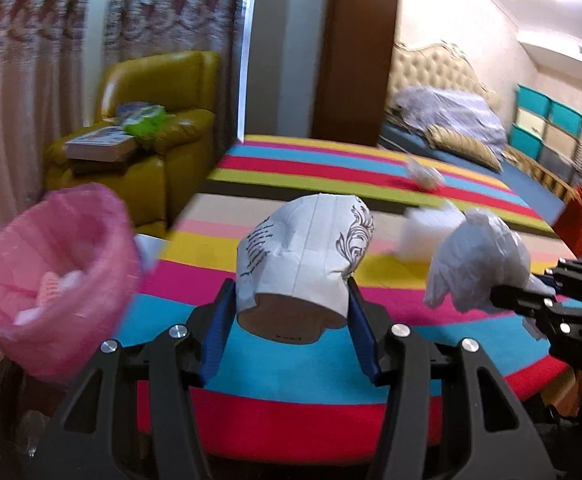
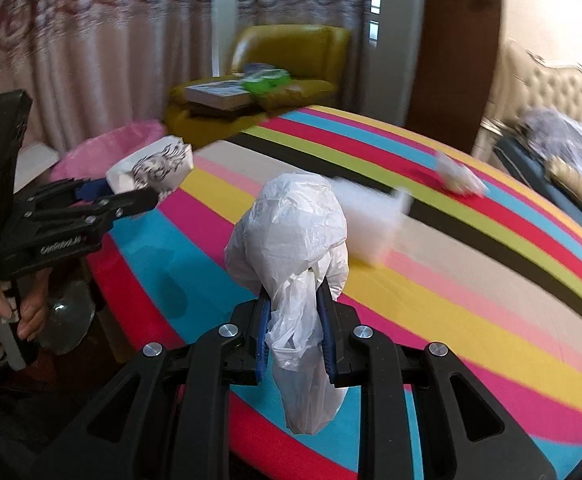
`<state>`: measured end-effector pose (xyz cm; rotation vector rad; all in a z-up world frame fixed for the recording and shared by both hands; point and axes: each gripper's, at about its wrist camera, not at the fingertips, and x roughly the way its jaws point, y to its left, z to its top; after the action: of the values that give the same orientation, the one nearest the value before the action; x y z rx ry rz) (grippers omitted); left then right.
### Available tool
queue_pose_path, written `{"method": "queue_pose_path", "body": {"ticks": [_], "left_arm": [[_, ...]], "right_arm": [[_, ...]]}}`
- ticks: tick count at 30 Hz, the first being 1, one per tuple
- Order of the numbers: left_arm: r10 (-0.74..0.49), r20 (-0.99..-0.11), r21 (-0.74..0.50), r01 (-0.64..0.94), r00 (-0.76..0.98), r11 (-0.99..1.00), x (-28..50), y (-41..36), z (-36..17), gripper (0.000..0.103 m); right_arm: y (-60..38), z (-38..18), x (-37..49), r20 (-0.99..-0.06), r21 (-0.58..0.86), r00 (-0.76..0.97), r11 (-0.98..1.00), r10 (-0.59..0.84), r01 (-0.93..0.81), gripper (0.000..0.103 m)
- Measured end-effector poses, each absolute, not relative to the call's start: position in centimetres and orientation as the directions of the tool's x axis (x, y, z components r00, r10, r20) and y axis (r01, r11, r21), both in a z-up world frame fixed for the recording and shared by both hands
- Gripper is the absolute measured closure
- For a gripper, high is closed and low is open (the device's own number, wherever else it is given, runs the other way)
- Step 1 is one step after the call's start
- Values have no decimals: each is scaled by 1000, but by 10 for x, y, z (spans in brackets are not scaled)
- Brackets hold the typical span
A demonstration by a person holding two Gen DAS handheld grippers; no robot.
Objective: Collect trash
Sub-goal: 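Carry the paper cup and plastic bag from the table over the pink bin, then open both tools over the pink bin to drop the cup and bag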
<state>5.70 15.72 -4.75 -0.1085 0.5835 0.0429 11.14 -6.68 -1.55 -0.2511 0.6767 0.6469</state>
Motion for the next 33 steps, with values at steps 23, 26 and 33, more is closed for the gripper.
{"method": "queue_pose_path", "body": {"ticks": [23,26,33], "left_arm": [[306,-612,-101,-456,729,885,64,395,-30,30],[376,-590,-102,-528,714,843,56,418,-28,26],[511,-477,-214,-658,715,722,-11,428,-12,6]], "right_arm": [[161,28,132,-641,-56,422,510,641,-858,80],[190,32,135,-639,-67,417,493,647,-867,80],[249,46,149,-585,-63,416,472,696,-879,49]]}}
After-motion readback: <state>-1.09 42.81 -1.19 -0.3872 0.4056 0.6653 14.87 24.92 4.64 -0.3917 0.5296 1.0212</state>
